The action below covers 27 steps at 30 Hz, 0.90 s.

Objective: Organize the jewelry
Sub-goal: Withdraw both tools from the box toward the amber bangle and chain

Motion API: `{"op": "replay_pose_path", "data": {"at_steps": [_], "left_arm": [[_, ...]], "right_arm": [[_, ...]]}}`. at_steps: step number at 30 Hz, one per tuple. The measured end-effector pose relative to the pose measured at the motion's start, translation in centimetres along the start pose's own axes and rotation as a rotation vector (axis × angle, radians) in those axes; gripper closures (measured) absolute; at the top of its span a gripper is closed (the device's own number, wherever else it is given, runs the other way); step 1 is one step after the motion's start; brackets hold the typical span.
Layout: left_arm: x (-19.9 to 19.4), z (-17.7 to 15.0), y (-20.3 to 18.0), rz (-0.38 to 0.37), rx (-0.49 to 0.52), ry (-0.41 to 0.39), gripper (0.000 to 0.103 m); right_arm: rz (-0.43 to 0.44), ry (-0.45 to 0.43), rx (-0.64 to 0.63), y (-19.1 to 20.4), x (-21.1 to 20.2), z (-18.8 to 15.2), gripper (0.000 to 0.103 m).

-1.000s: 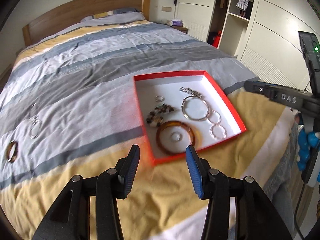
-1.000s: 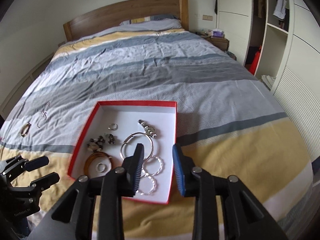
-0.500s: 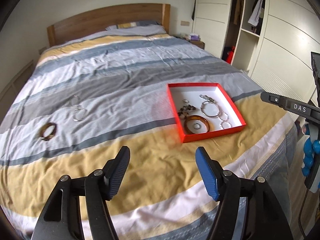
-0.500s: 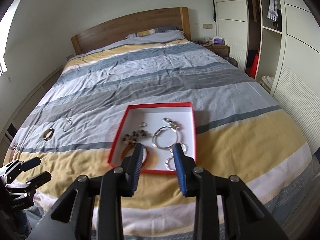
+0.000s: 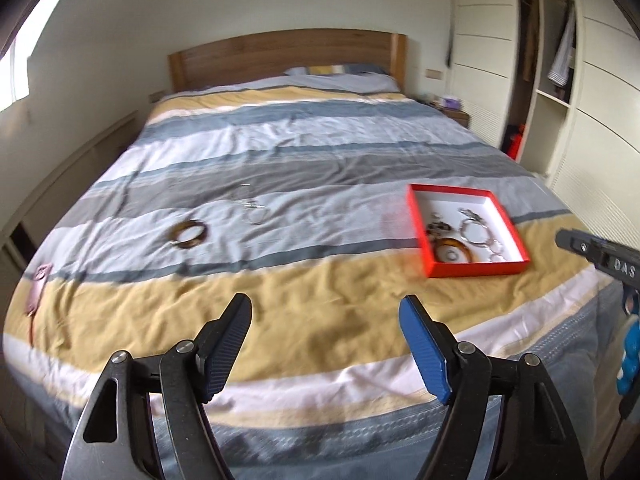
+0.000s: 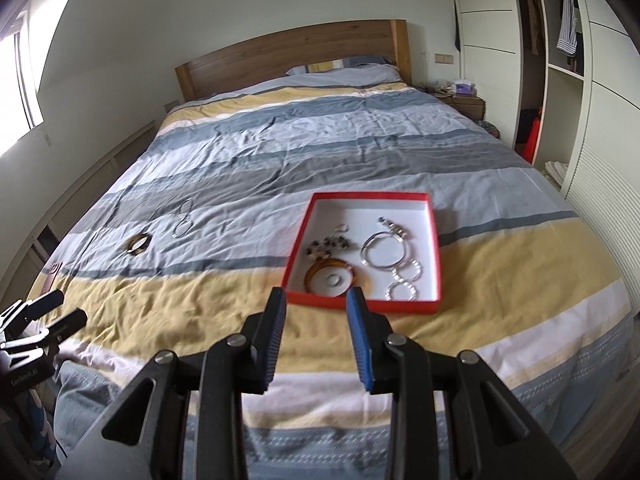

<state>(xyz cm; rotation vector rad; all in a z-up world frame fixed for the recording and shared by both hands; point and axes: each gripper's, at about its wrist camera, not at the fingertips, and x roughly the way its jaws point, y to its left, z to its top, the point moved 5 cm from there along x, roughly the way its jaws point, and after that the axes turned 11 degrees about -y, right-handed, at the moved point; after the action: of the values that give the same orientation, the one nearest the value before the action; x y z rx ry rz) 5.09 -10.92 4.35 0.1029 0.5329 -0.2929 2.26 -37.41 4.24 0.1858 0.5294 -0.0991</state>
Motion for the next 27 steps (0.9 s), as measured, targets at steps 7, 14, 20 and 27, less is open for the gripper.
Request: {"op": "replay_pose_path", "data": {"at_steps": [7, 14, 20, 27], "left_arm": [[-3.3, -0.4, 3.2, 0.113, -0.028, -0.059, 0.020], [-5.3, -1.0, 5.3, 0.152, -0.065, -0.102, 0.018], [-6.6, -1.3, 7.1, 0.192, -0.087, -0.148, 0.018], [-6.5, -1.6, 9.5, 0.231, -0.128, -0.160, 0.018]], "right_arm": [[0.046, 0.022, -0.045, 4.1, -1.1, -1.9, 0.065], [0.092, 0.049, -0.100, 7.8, -1.6, -3.2, 0.062], [0.114, 0.056, -0.138, 10.0, -1.4, -3.5, 0.061], [0.136, 0.065, -0.152, 11.6, -0.4, -4.0, 0.061]]}}
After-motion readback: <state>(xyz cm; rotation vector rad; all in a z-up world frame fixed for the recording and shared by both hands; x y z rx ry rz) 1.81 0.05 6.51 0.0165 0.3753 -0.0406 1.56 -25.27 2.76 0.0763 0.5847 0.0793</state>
